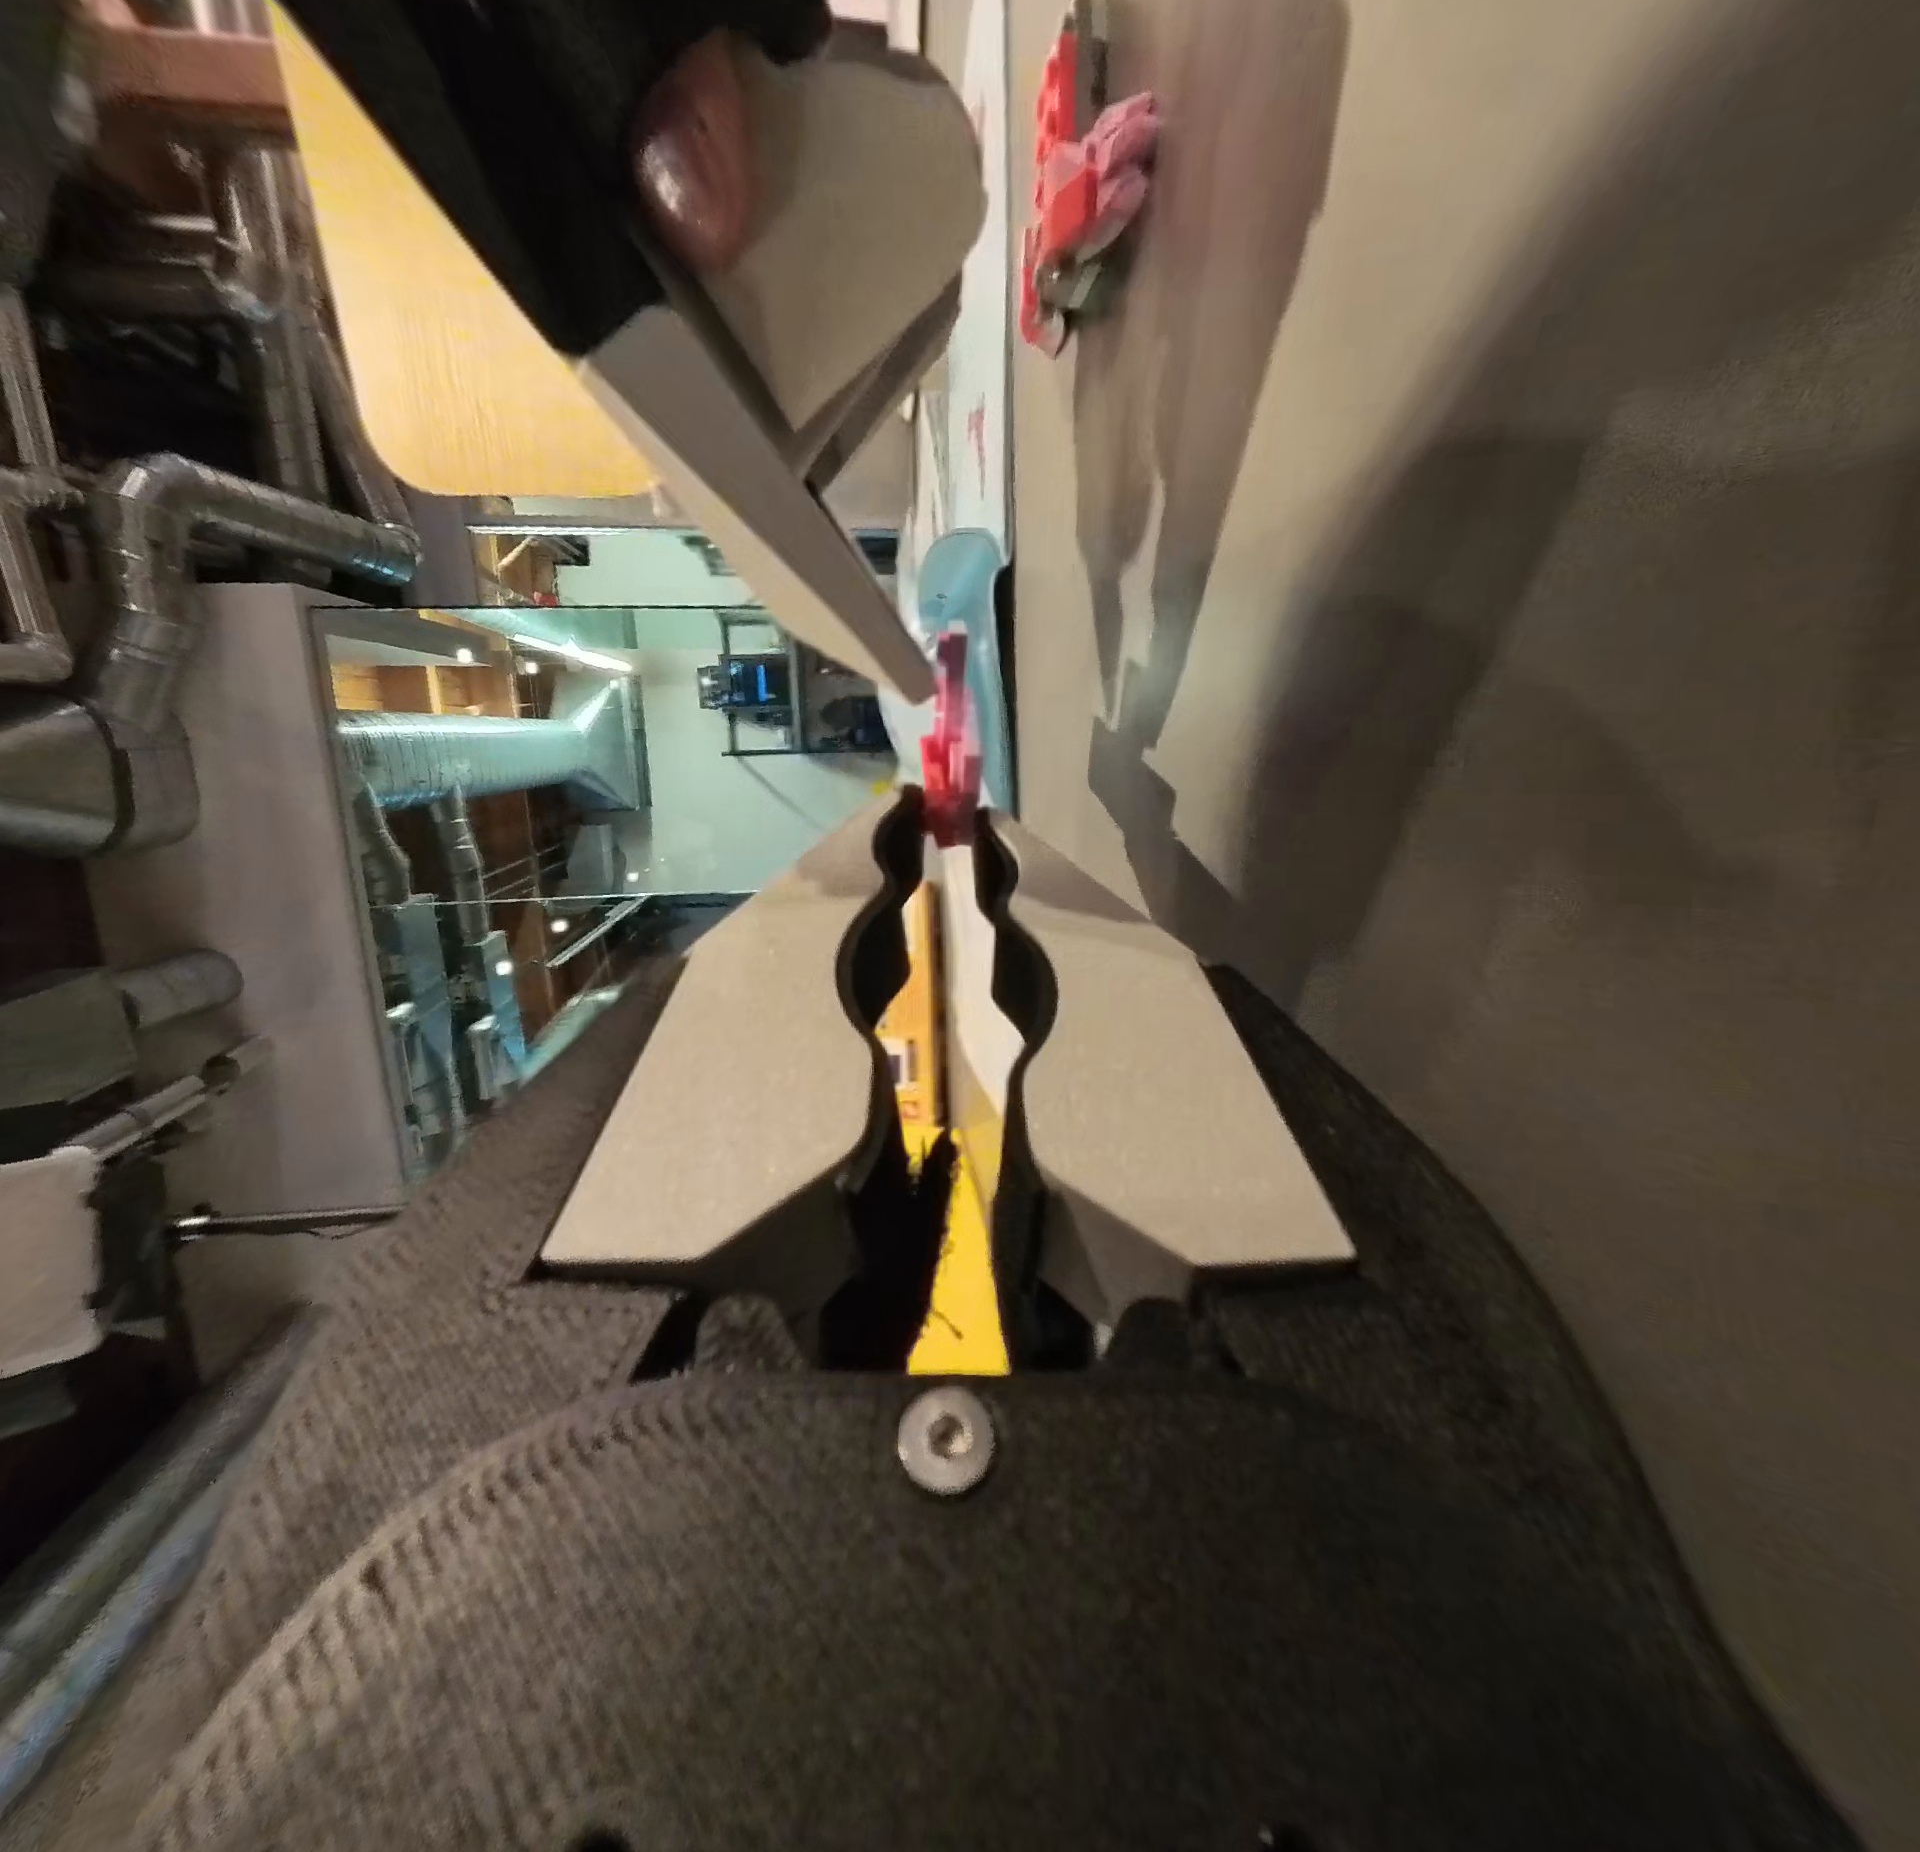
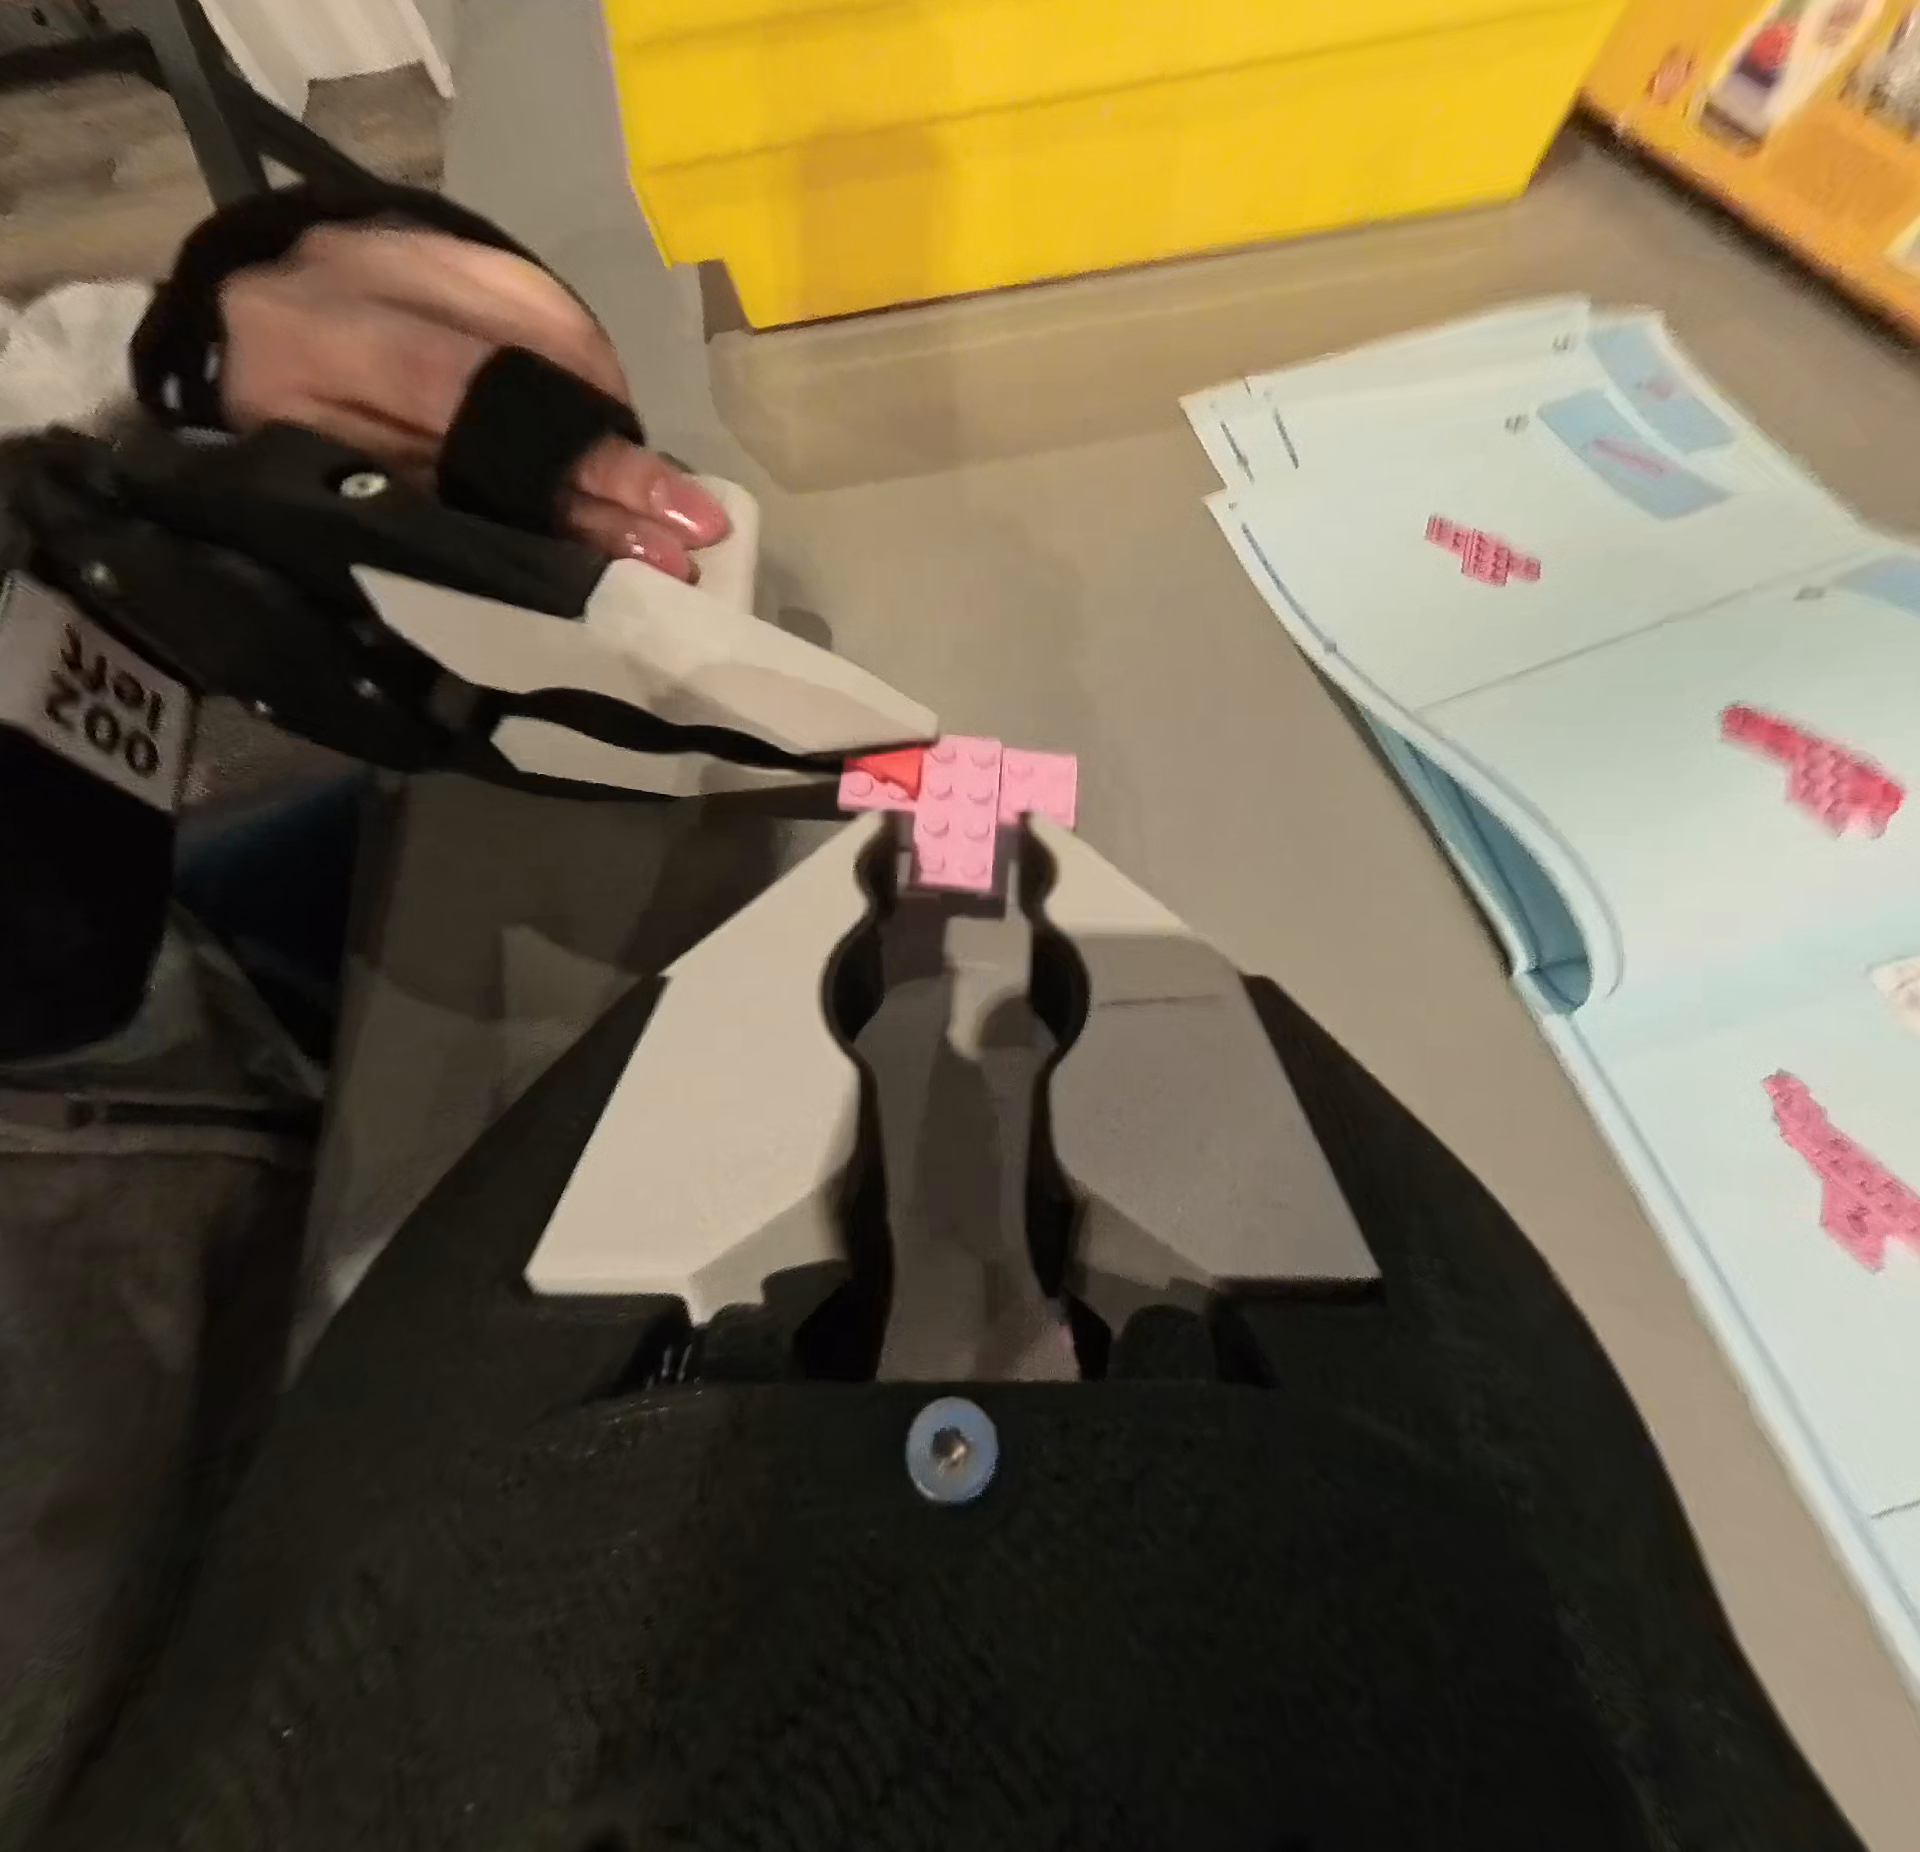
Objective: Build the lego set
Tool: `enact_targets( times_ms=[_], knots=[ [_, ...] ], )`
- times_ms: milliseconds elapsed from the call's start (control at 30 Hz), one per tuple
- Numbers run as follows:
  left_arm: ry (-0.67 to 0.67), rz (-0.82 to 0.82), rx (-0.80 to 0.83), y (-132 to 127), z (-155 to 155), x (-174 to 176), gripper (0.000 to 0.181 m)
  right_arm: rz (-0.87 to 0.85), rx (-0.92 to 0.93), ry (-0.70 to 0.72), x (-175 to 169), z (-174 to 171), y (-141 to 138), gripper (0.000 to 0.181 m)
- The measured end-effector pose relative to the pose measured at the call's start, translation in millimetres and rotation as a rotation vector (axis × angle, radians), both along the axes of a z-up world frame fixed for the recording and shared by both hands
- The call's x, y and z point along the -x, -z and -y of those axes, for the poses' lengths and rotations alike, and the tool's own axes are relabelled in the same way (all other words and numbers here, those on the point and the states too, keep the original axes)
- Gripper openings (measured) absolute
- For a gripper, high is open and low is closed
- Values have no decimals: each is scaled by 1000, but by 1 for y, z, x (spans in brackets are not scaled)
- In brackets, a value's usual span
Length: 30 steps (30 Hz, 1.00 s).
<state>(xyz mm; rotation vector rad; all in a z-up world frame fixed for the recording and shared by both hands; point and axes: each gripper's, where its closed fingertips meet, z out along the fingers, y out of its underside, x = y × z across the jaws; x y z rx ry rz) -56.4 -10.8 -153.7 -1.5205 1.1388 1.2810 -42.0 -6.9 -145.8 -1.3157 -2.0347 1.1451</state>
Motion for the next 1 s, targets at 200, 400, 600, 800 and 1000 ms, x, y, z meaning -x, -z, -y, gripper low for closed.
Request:
enact_targets(
  times_ms=[200,400,600,800,1000],
  knots=[
    [4,67,30,4,-1,0,8,-253,-391,-194,-3,10,-2,43],
    [20,196,50,5,1,-2,9,-433,-804,-289,4,18,11,23],
    [33,219,53,6,3,-3,10,-530,-921,-310,5,23,6,7],
    [50,200,74,10,6,-6,13,-482,-903,-331,2,24,10,4],
    [51,281,92,10,7,-5,10,-454,-753,-291,4,24,10,6]
  ],
)
